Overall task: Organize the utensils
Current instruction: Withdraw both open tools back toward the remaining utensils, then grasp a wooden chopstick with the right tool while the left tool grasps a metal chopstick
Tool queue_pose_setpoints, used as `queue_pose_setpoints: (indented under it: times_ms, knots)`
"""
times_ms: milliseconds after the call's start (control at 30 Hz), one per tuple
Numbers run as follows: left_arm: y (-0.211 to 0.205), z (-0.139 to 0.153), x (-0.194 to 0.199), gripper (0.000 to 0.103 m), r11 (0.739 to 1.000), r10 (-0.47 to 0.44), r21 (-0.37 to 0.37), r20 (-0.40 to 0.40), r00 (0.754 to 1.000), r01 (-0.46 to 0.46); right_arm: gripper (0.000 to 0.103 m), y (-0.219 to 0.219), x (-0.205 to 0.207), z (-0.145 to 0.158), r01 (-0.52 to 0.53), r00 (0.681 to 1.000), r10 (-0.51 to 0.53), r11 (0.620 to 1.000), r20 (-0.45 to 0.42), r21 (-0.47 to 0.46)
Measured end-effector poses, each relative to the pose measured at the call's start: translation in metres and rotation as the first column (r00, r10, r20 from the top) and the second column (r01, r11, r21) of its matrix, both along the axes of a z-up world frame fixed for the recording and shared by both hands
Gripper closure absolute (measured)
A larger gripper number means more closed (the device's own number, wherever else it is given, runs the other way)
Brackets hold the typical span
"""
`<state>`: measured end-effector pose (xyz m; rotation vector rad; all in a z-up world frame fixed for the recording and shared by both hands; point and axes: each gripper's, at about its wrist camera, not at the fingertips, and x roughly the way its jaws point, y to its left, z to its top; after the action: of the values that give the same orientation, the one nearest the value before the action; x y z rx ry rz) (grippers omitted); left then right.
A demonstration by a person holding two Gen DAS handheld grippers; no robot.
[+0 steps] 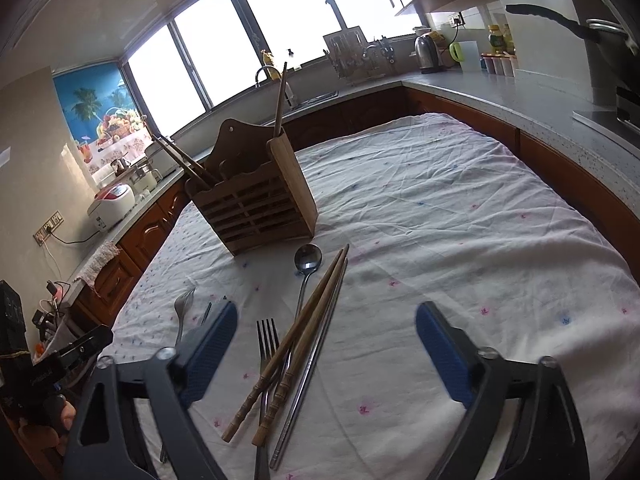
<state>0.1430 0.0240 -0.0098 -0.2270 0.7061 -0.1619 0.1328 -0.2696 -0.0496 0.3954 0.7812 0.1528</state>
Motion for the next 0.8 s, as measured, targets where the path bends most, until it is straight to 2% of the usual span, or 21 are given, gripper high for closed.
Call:
queue_pose_setpoints:
  times_ms: [33,100,200,300,367,600,667,800]
  knots:
    - [-0.001,0.000,0.001,0.021,1.000,-0.006,0.004,-0.002,1.000,0.006,0.023,0.000,0.002,-0.001,-0.002,1.000,0.002,1.000,-0.007,-0.001]
    - [-0.003,-0.002,0.005,0.021,1.000,-0.011,0.009,-0.009,1.000,0.011,0.037,0.001,0.005,-0.002,-0.006,1.000,0.007,1.000,-0.014,0.002]
    - [-0.005,-0.004,0.012,0.025,1.000,-0.025,0.008,-0.020,1.000,0.025,0.052,0.002,0.013,-0.005,-0.024,0.999,0.024,1.000,-0.033,0.018]
    - [-0.009,-0.005,0.021,0.032,0.999,-0.036,0.016,-0.039,0.999,0.037,0.061,0.007,0.022,-0.008,-0.047,0.998,0.048,0.999,-0.050,0.027]
    - [-0.012,-0.006,0.027,0.039,0.998,-0.049,0.022,-0.053,0.997,0.050,0.064,0.011,0.027,-0.010,-0.063,0.996,0.065,0.997,-0.059,0.036]
    - [-0.028,-0.011,0.055,0.052,0.993,-0.099,0.052,-0.107,0.989,0.105,0.073,0.020,0.048,-0.022,-0.088,0.990,0.093,0.995,-0.106,0.051]
    - [-0.033,-0.015,0.063,0.061,0.991,-0.116,0.054,-0.127,0.985,0.123,0.073,0.021,0.054,-0.025,-0.094,0.988,0.099,0.994,-0.118,0.052]
    - [-0.039,-0.024,0.080,0.066,0.989,-0.132,0.047,-0.167,0.977,0.142,0.074,0.026,0.067,-0.033,-0.111,0.982,0.118,0.992,-0.146,0.057]
